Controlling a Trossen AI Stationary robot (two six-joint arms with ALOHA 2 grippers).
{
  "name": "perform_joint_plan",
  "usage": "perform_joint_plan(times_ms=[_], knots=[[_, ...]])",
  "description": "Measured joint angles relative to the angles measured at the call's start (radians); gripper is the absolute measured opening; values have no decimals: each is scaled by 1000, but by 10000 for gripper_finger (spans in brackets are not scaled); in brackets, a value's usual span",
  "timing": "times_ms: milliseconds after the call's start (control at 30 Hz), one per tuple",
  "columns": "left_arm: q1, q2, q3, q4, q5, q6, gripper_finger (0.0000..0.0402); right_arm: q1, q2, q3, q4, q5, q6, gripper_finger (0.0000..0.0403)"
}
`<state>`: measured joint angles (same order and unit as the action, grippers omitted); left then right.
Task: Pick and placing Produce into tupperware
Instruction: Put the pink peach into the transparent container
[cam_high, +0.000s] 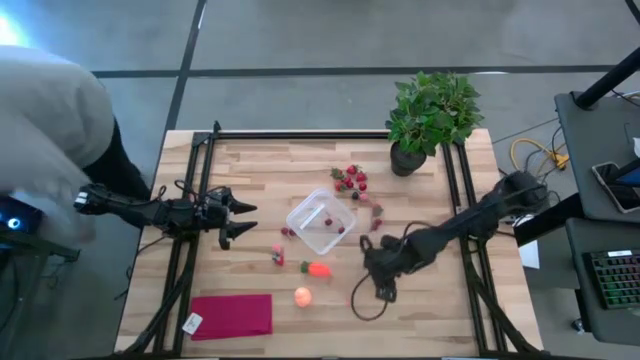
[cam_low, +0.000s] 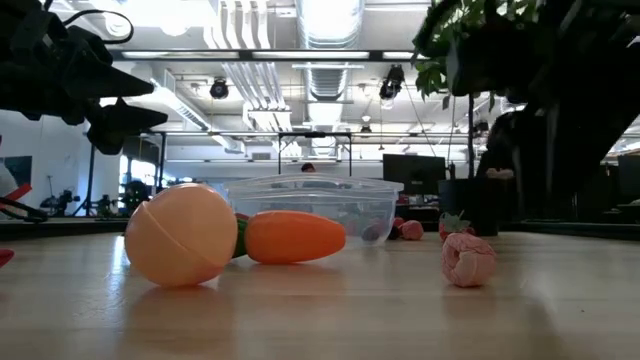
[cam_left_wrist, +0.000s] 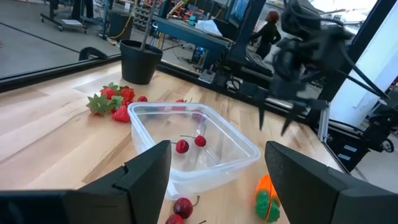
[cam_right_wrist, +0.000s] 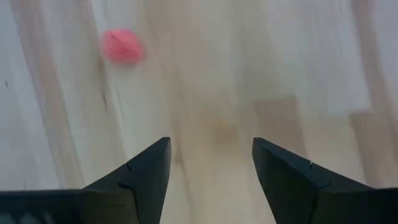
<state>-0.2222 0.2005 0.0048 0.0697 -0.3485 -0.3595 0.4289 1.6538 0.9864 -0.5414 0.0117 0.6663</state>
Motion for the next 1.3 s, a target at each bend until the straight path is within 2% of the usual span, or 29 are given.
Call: perform_joint_plan(times_ms=[233, 433, 567, 833, 1100, 1300], knots=[[0, 2, 0, 0, 0, 0, 247, 53, 201, 168, 2, 38, -209, 219], [0, 2, 0, 0, 0, 0, 247, 80, 339, 308, 1, 70, -220, 219], [0, 2, 0, 0, 0, 0, 247, 84, 385, 362, -4, 116, -206, 219], [0, 3, 0, -1, 1, 0, 247, 86, 403, 386, -21, 129, -203, 216], [0, 2, 0, 0, 0, 0, 247, 87, 398, 390, -53, 143, -202, 152], [0, 2, 0, 0, 0, 0, 247, 74, 395, 446, -114, 158, -181, 107]])
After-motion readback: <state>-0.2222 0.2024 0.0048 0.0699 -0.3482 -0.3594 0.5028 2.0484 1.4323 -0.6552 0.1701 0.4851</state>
